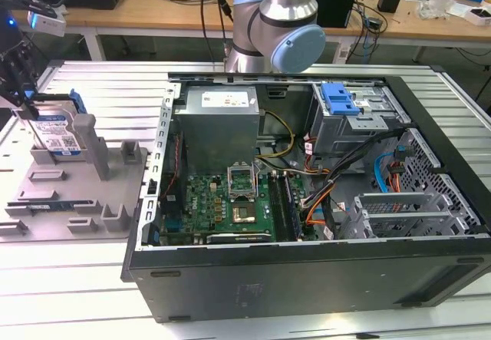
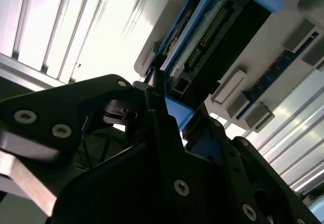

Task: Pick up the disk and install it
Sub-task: 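Pick up the disk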

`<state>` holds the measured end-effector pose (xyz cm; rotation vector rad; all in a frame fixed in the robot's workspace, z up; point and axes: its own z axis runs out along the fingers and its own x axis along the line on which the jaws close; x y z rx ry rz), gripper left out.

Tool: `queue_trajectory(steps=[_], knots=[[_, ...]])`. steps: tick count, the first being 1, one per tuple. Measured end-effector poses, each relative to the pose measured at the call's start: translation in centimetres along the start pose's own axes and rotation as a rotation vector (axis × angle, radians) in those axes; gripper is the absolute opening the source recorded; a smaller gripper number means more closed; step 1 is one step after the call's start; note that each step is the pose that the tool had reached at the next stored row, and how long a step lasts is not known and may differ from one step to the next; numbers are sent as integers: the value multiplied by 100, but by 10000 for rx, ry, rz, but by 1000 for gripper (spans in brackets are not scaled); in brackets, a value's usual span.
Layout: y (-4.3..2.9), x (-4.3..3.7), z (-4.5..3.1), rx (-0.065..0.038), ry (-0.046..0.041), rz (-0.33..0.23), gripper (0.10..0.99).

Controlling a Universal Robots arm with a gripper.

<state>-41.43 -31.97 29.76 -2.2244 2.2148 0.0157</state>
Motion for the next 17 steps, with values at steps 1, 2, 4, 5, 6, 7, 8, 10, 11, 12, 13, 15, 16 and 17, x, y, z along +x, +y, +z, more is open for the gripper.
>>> queue_trajectory(steps=[1,2,4,5,6,7,8,10,11,12,13,15,16,17], knots=[[0,0,-5,0,0,0,369],[0,0,-9,-2,1,0,369],[0,0,-19,-3,0,0,369],[0,0,-25,-1,0,0,369],[0,-1,-33,-2,-2,0,369],[0,-1,-42,-2,-2,0,369],[0,-1,-60,-2,-3,0,369],[0,-1,-89,-2,-4,0,369],[-1,-1,-106,-1,-4,0,369],[-1,-1,-129,-1,-4,0,369],[-1,-2,-161,-1,-4,1,369],[-1,-2,-226,-2,-4,0,369],[-1,-3,-257,-1,-5,1,369],[-1,-3,-287,-1,-4,1,369]])
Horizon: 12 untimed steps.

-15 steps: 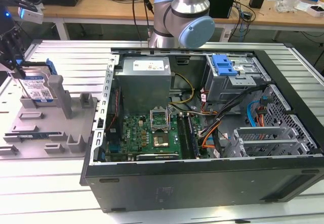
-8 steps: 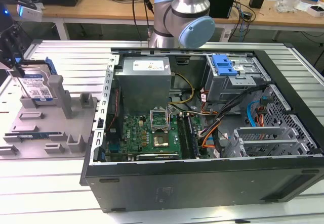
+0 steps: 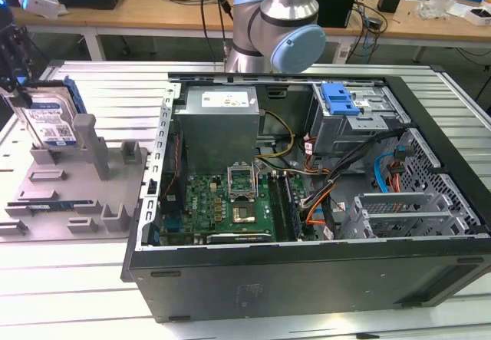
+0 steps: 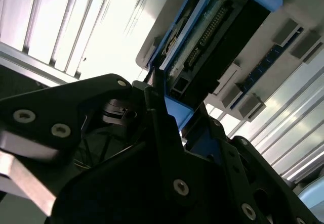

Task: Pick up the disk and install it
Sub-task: 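Pick up the disk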

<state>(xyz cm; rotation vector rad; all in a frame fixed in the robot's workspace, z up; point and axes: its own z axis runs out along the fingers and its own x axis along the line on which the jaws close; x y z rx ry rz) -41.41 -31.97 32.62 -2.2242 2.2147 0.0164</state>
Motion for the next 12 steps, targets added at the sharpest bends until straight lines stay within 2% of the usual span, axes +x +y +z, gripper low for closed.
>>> queue_trajectory(steps=[3,8,12], knots=[[0,-1,-130,0,0,-1,369],[-6,-5,-537,-1,0,-1,369],[-10,-7,-750,0,0,-1,369]])
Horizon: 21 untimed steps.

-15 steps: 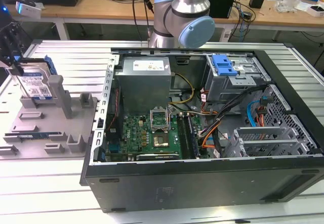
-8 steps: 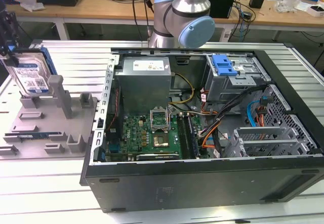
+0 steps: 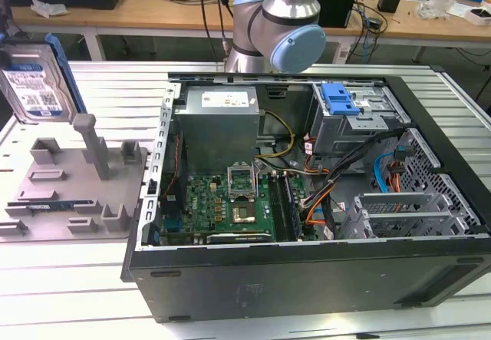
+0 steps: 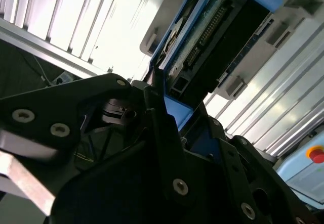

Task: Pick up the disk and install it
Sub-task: 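Pick up the disk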

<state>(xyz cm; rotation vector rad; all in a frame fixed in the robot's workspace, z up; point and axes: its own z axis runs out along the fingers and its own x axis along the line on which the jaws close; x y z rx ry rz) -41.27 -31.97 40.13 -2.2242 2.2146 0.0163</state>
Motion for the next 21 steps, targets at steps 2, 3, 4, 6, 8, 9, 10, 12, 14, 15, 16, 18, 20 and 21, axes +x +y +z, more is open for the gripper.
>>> queue_trajectory(steps=[2,3,4,6,8,9,10,12,14,15,16,18,20,21], knots=[[-2,-1,-109,0,1,0,369],[-6,-2,-246,-1,0,0,369],[-8,-3,-324,0,0,0,369],[-12,-4,-485,0,0,0,369],[-14,-4,-574,-1,0,0,369],[-15,-4,-652,0,0,-1,369],[-16,-4,-689,0,0,-1,369],[-17,-4,-786,0,0,-2,369],[-18,-3,-872,0,0,-2,369],[-18,-3,-896,-1,0,-2,369],[-18,-2,-901,0,0,-2,369],[-19,-2,-901,0,-1,-2,369],[-18,-2,-902,-1,0,-2,369],[-19,1,-902,-1,1,-3,369]])
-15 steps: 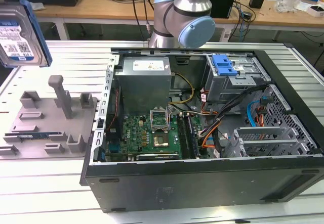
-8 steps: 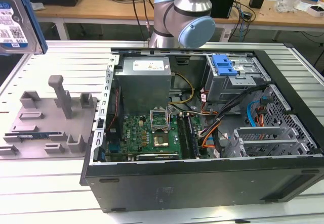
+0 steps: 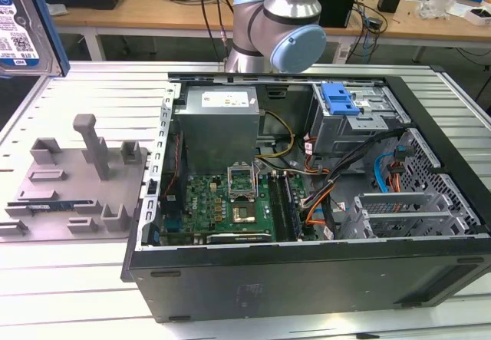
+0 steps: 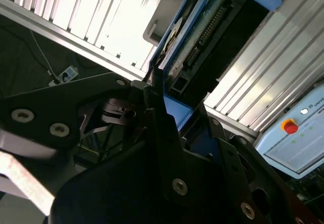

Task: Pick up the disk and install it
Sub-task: 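Pick up the disk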

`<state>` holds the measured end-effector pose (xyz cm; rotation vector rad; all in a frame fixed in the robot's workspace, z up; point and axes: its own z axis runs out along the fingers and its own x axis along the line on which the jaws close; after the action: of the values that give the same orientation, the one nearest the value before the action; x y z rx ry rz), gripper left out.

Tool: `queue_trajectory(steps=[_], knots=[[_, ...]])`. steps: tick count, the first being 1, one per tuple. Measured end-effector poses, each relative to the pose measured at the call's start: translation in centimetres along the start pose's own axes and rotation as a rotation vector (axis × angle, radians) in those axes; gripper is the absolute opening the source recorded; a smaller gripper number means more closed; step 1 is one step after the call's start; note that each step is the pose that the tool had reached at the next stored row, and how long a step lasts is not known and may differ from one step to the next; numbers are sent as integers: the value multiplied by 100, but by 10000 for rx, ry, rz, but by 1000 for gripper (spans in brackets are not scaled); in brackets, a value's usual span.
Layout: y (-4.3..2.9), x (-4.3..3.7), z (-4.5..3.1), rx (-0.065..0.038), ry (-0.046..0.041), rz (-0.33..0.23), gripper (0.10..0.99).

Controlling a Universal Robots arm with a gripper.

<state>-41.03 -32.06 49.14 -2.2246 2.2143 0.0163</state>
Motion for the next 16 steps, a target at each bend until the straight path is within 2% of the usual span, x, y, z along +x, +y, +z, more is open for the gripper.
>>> queue_trajectory(steps=[2,3,5,10,11,13,14,16], knots=[[-19,40,0,-13,-2,1,369],[-44,87,-2,-36,0,1,369],[-134,226,-4,-90,0,1,369],[-299,383,-6,-148,-2,2,369],[-403,431,-8,-186,-1,2,369],[-501,461,-8,-210,-3,3,369],[-636,492,-10,-236,-1,2,369],[-814,518,-11,-253,-2,-9,369]])
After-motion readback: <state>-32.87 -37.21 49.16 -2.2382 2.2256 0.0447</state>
